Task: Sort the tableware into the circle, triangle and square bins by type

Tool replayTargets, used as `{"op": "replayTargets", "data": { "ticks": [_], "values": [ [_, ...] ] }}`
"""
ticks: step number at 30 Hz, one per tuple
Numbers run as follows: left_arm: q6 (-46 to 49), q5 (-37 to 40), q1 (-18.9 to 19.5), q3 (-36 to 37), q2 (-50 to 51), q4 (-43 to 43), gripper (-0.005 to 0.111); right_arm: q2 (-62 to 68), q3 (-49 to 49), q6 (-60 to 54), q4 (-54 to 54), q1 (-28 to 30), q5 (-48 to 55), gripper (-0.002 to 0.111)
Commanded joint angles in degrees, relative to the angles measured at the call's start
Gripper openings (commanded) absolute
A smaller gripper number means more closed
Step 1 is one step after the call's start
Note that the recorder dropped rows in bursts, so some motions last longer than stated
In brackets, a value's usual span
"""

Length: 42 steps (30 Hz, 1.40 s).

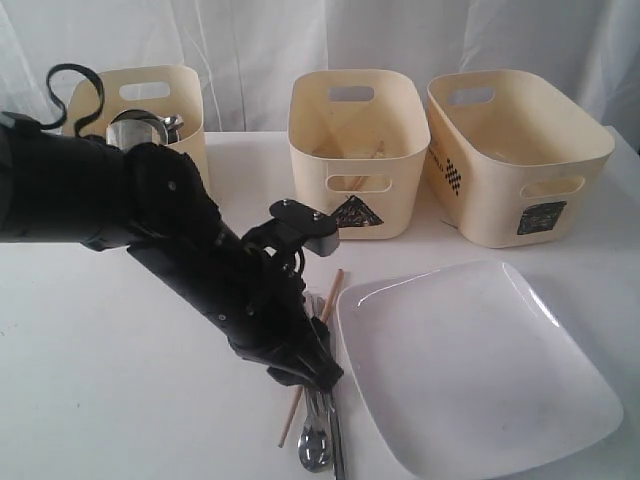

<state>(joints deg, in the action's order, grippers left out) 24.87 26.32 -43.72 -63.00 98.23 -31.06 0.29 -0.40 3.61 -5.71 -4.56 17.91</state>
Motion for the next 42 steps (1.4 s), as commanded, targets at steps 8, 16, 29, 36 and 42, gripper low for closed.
{"op": "replayTargets", "data": {
  "ticks": [8,16,29,36,42],
  "values": [
    [-5.55,5.11,-0.43,0.38,1.81,3.53,0.049,-0.29,0.4,0.05,-0.11,-0.1,-0.82,0.0],
    [-8.65,5.89,-0.43,0.38,1.97,7.41,0.048,-0.29,0.4,0.05,-0.11,-0.1,-0.82,0.0],
    [-8.65,0.17,-0.43,0.38,6.12,7.41,0.048,-0.29,0.4,0.05,-0.11,-0.1,-0.82,0.0],
    [-8.41,-2.41,-0.43,0.38,8.09,8.02,0.048,-0.29,0.4,0.05,-0.11,-0.1,-0.82,0.0],
    [-8.3,-2.97,-0.43,0.27,10.1,8.02,0.048,-0.29,0.4,0.05,-0.11,-0.1,-0.82,0.0]
  ]
}}
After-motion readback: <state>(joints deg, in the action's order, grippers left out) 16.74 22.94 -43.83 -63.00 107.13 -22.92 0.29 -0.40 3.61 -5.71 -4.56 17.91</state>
